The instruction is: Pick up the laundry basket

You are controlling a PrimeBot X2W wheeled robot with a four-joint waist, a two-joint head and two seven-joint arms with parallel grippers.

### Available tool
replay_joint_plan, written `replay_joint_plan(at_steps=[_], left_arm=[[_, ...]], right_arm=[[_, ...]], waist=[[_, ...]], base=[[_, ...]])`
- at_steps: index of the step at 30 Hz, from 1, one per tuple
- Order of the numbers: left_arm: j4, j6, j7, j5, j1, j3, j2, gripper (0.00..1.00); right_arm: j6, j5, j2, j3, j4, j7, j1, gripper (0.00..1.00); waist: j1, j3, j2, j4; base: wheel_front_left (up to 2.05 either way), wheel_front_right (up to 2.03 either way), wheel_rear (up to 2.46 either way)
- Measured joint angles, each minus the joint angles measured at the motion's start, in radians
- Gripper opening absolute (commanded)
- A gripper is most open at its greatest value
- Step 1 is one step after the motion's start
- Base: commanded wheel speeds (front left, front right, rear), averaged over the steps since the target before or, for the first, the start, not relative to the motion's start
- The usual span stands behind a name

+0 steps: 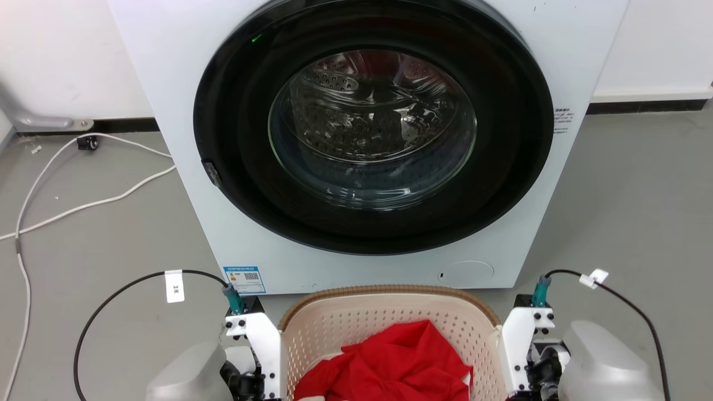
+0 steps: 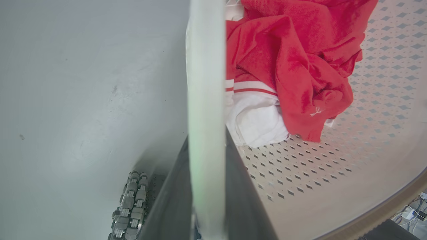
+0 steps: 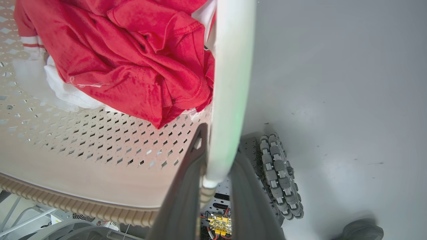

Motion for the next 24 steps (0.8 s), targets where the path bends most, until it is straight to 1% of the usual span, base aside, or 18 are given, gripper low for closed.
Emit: replay_joint_plan(at_steps=[7,24], left_arm=[[0.010,0.000,0.009,-0.015,0.022,0.000,-0.007,0.00],[0.008,0.000,-0.029,-0.025,0.021,-0.005,-0.008,0.00]], right_arm=[[0.000,-0.022,0.005,-0.032,0.001,0.014,0.021,0.00],[0.000,-0.098,0.012,-0.105,0.001,0.031,0.020,0.00]], waist=[[0.0000,-0.012,0.0000,-0.003],[0.0002,-0.009,0.0000,-0.002]], base=[[0.00,0.00,0.00],[0.00,0.00,0.00]])
